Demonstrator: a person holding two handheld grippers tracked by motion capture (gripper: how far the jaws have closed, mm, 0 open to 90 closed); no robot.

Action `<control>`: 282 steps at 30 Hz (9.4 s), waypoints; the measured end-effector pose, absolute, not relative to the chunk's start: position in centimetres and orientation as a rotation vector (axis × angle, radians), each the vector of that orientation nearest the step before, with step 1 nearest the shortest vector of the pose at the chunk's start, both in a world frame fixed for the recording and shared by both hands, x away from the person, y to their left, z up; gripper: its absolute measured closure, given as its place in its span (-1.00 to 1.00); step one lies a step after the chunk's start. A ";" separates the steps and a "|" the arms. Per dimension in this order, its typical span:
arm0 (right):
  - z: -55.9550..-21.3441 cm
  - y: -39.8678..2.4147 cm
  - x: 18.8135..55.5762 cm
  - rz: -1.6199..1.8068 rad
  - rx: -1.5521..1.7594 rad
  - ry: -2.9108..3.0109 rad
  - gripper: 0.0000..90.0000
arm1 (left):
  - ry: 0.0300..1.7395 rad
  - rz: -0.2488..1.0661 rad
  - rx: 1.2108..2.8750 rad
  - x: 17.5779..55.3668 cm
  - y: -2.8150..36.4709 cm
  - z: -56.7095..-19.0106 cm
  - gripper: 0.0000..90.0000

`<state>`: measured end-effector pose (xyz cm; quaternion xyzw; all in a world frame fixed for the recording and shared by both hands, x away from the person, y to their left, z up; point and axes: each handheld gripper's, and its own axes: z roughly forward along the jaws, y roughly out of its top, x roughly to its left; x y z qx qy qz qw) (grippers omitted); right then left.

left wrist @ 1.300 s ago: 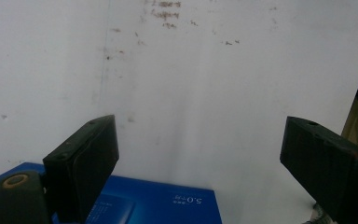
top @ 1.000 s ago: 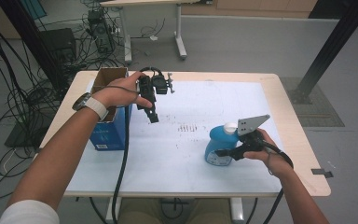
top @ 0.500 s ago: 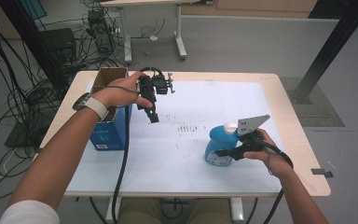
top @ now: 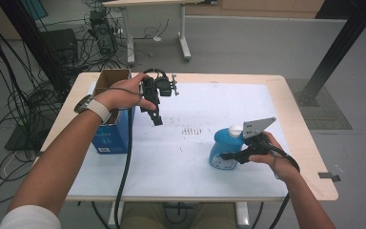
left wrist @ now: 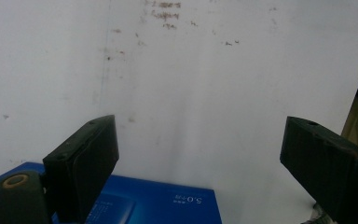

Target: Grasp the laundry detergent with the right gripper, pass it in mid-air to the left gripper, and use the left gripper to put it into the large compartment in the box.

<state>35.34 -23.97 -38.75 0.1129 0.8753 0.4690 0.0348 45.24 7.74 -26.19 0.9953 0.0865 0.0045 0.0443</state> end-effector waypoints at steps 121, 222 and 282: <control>-30.0 -15.2 36.2 1.421 0.135 2.780 -0.02 | 0.148 -0.024 3.100 38.8 3.9 -17.3 -0.78; -28.6 -9.1 37.9 1.378 -0.034 2.842 -0.02 | 0.103 -0.019 3.060 38.4 2.1 -16.1 -0.78; -28.6 -9.2 37.9 1.385 -0.027 2.847 -0.03 | 0.110 -0.008 3.041 38.4 2.4 -16.2 -0.78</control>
